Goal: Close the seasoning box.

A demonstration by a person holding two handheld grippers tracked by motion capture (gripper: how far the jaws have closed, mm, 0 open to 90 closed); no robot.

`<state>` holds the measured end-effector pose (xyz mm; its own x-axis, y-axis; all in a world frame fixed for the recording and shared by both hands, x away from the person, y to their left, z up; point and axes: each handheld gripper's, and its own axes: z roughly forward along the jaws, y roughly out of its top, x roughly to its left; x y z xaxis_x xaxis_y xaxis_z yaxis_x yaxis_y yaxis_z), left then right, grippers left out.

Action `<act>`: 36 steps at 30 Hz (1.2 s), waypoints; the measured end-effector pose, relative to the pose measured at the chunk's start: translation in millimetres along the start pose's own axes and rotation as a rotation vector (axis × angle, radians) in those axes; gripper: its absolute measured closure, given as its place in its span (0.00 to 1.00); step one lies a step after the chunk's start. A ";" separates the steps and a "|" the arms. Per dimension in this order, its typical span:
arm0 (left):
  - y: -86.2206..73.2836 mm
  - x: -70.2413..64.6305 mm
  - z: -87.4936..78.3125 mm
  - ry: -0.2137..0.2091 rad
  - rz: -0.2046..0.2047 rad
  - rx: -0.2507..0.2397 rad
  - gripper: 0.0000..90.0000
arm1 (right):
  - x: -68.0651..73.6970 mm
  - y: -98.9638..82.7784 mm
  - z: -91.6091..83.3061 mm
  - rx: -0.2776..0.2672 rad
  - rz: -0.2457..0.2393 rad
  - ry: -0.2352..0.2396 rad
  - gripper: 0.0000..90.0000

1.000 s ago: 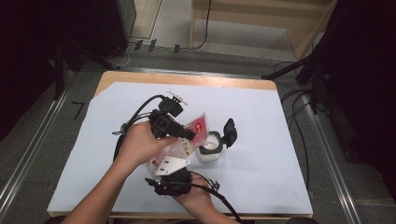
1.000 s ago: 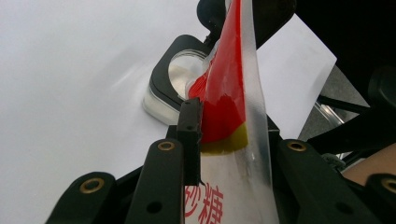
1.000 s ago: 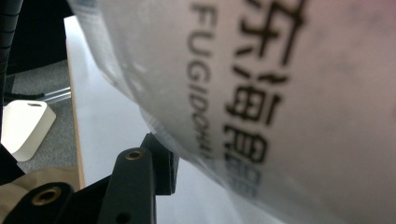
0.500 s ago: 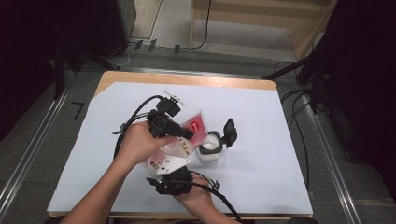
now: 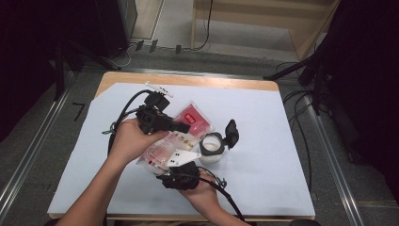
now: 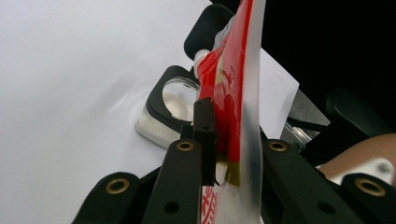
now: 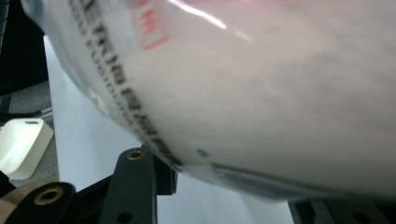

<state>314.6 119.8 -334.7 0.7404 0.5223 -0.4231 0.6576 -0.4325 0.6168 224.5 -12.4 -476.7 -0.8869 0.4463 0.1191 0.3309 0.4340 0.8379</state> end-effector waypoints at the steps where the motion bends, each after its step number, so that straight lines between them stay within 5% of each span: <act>1: -0.2 0.7 -2.2 -0.004 0.001 -0.009 0.93 | -1.8 0.1 -0.6 -0.003 0.005 -0.002 0.63; 20: -3.7 6.6 -32.6 -0.025 -0.001 -0.096 0.94 | -19.0 3.2 -11.4 -0.044 0.026 -0.048 0.59; 36: -6.3 1.3 -50.0 -0.002 0.051 -0.120 0.95 | -40.1 1.6 -15.0 -0.022 0.138 -0.057 0.59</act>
<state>304.5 159.9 -306.0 0.7730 0.5002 -0.3902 0.5975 -0.3676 0.7126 255.7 -41.3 -472.1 -0.8138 0.5440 0.2041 0.4404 0.3483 0.8275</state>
